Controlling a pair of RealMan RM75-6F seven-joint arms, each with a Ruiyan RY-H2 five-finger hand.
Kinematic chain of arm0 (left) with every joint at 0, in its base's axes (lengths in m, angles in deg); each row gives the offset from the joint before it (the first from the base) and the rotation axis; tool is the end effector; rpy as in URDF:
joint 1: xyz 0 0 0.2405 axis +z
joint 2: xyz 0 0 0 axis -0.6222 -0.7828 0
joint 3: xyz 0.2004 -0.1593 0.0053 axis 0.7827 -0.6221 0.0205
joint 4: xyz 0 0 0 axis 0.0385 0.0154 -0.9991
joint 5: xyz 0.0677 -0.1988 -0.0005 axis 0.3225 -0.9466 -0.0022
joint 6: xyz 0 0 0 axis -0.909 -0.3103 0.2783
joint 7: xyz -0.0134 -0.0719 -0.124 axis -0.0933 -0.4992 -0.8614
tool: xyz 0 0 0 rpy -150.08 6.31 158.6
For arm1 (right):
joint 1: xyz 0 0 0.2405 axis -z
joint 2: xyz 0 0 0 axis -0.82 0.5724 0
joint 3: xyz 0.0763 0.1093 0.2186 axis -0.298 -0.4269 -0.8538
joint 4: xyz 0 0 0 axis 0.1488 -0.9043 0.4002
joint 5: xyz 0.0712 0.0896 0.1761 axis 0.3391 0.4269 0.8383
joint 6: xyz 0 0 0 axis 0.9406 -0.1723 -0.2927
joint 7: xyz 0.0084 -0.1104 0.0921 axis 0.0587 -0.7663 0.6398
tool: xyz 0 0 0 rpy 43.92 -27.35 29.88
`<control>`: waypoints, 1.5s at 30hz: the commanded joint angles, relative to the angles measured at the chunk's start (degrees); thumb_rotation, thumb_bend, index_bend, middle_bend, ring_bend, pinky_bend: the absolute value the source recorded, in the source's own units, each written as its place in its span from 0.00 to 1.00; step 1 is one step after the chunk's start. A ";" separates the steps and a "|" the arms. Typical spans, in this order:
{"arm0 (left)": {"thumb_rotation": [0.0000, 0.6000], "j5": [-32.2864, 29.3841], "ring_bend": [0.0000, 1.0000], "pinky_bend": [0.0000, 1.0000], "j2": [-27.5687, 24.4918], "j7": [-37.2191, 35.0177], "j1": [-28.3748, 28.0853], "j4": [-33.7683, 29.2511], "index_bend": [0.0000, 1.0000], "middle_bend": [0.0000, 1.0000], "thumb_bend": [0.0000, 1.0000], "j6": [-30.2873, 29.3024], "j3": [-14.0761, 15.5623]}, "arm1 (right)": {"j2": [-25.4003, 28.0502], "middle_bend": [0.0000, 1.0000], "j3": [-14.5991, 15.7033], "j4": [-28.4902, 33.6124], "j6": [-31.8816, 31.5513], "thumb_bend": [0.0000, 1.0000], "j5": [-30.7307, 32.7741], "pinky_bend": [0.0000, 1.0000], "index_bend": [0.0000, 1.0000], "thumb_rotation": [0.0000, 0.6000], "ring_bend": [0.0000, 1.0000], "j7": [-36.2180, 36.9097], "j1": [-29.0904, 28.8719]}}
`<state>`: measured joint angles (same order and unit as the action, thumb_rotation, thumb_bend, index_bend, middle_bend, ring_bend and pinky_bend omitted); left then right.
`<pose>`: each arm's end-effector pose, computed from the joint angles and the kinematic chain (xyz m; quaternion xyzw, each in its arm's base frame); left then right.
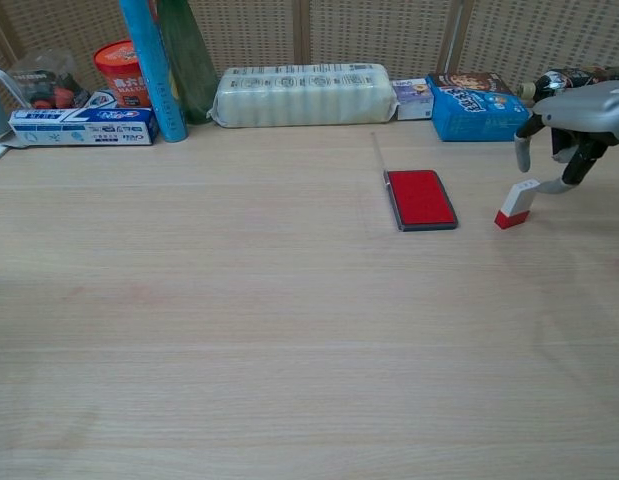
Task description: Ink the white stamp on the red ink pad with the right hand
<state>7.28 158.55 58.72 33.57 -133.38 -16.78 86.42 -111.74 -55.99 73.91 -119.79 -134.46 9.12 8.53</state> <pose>-0.2918 0.1710 0.1066 -0.5963 -0.4456 -0.3295 0.5808 -0.2311 -0.4010 0.0417 0.7617 -0.3460 0.2123 0.5050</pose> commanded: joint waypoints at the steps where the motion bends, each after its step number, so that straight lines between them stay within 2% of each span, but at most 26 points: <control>1: 0.06 -0.02 0.35 0.17 -0.02 0.21 0.01 -0.18 0.38 0.44 0.16 -0.11 0.03 | -0.70 1.00 0.33 -1.27 0.33 0.35 -0.98 1.00 0.41 0.90 1.00 0.73 0.18; 7: 0.06 0.00 0.35 0.17 -0.10 0.71 0.06 -0.69 0.38 0.44 0.16 -0.42 0.13 | -2.13 1.00 0.67 -3.61 1.10 0.35 -2.74 1.00 0.43 0.91 1.00 2.24 0.36; 15: 0.06 -0.01 0.35 0.17 -0.08 0.57 0.19 -0.57 0.38 0.44 0.16 -0.62 0.31 | -3.72 1.00 0.55 -5.77 2.09 0.35 -3.72 1.00 0.44 1.00 1.00 2.94 0.07; 29: 0.06 -0.03 0.35 0.17 -0.26 -0.27 0.72 0.08 0.38 0.44 0.16 -1.22 0.59 | -6.02 1.00 0.11 -8.79 3.63 0.37 -3.40 1.00 0.49 1.00 1.00 2.23 -0.70; 45: 0.06 0.13 0.35 0.17 -0.03 -0.99 0.57 0.83 0.38 0.44 0.16 -0.87 0.65 | -5.15 1.00 -1.10 -6.21 3.74 0.41 -1.51 1.00 0.65 1.00 1.00 2.38 -0.58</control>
<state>7.41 158.50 57.73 34.15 -132.57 -17.66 87.06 -117.11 -56.83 67.21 -115.93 -136.37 11.34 7.85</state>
